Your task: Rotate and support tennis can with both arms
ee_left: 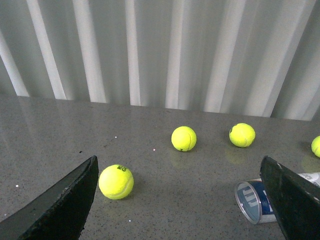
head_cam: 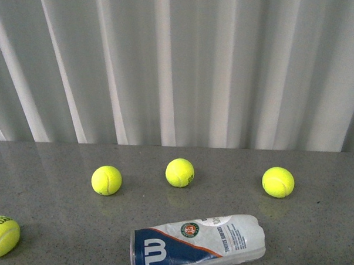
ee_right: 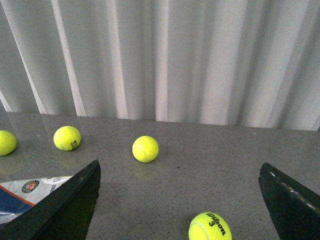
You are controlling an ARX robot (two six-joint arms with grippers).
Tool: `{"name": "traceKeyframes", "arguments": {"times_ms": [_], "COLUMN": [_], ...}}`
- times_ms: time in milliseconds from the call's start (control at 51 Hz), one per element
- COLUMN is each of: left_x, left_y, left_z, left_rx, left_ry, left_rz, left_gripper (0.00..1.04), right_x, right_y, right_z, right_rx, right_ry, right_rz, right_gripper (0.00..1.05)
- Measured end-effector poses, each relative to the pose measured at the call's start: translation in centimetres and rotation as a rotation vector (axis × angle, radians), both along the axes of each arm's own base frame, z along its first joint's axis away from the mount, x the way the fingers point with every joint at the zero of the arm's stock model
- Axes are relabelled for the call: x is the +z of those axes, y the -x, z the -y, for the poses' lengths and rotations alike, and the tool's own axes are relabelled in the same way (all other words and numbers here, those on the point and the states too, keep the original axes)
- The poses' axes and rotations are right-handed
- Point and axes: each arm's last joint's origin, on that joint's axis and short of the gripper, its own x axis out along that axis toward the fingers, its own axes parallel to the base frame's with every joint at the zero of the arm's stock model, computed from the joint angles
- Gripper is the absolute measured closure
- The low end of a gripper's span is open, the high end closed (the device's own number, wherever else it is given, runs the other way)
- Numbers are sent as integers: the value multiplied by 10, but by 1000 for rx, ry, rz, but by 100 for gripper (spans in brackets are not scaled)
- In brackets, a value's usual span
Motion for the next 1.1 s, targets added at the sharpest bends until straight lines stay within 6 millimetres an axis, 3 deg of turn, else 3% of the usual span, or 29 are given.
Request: {"name": "traceKeyframes", "arguments": {"times_ms": [39,510,529,588,647,725,824,882,980,1098], "left_x": [0,0,0,-1,4,23,46,48,29,-14], "left_y": [0,0,0,-5,-20,-47,-92,-118,-162,-201], "left_z": [0,0,0,-1,-3,-7,-14,-18,-24,-27], "left_rx": [0,0,6,48,40,-48,-196,-271,-371,-405], "left_ry": [0,0,10,128,173,201,183,192,256,328], "left_rz": [0,0,-9,-252,-357,-374,-368,-411,-540,-694], "left_gripper": [7,7,7,7,7,7,7,7,7,7], "right_x": [0,0,0,0,0,0,0,0,0,0], "right_y": [0,0,0,0,0,0,0,0,0,0], "right_z": [0,0,0,0,0,0,0,0,0,0], "right_rx": [0,0,0,0,0,1,0,0,0,0], "right_ry": [-1,0,0,0,0,0,0,-1,0,0], "right_rz": [0,0,0,0,1,0,0,0,0,0], "right_gripper": [5,7,7,7,7,7,7,7,7,7]}}
